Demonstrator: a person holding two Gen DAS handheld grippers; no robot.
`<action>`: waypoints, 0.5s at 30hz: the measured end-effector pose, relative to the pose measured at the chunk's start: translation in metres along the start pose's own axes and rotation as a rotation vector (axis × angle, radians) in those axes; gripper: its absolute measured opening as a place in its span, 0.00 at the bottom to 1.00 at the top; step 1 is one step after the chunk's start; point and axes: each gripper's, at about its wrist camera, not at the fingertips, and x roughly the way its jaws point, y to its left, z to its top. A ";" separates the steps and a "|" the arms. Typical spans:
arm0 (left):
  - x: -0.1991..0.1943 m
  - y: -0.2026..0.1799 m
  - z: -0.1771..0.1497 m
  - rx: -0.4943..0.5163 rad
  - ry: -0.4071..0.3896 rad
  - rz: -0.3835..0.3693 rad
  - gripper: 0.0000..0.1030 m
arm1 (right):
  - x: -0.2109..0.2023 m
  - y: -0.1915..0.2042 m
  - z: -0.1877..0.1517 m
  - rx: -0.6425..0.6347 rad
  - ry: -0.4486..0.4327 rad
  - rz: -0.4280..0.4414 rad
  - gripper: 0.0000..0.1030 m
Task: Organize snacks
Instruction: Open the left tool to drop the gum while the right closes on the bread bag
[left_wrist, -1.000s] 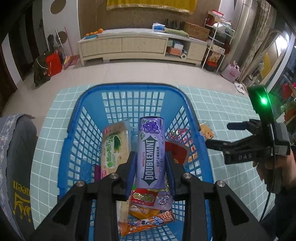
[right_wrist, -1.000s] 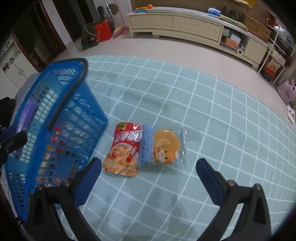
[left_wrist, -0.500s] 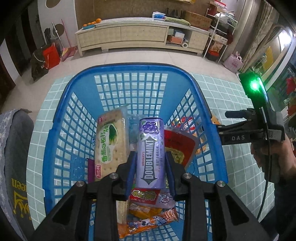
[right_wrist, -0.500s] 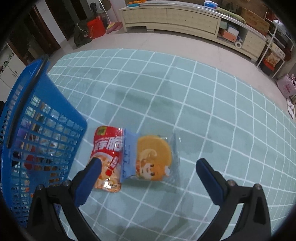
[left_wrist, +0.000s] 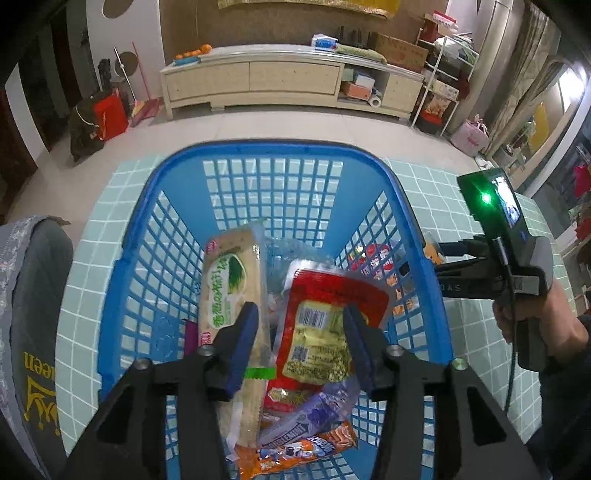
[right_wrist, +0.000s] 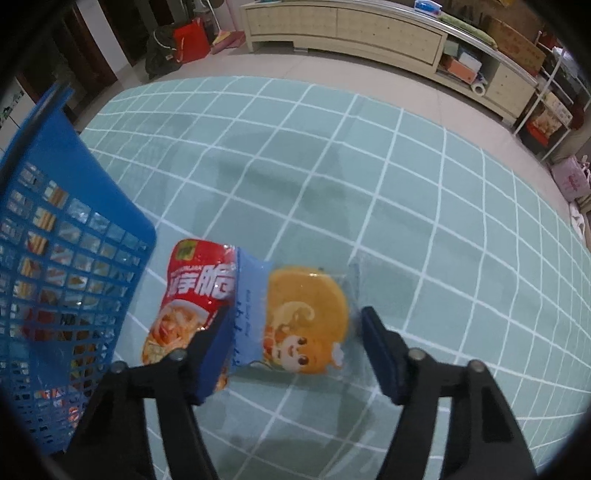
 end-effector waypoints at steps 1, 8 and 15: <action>0.000 -0.001 0.000 0.002 0.001 0.005 0.49 | -0.002 -0.001 -0.001 0.002 -0.003 0.005 0.60; 0.002 -0.005 -0.002 0.001 0.005 0.031 0.60 | -0.012 0.000 -0.012 -0.021 -0.034 -0.012 0.59; -0.009 -0.004 0.002 -0.036 -0.034 0.047 0.63 | -0.034 -0.005 -0.026 -0.011 -0.074 -0.005 0.58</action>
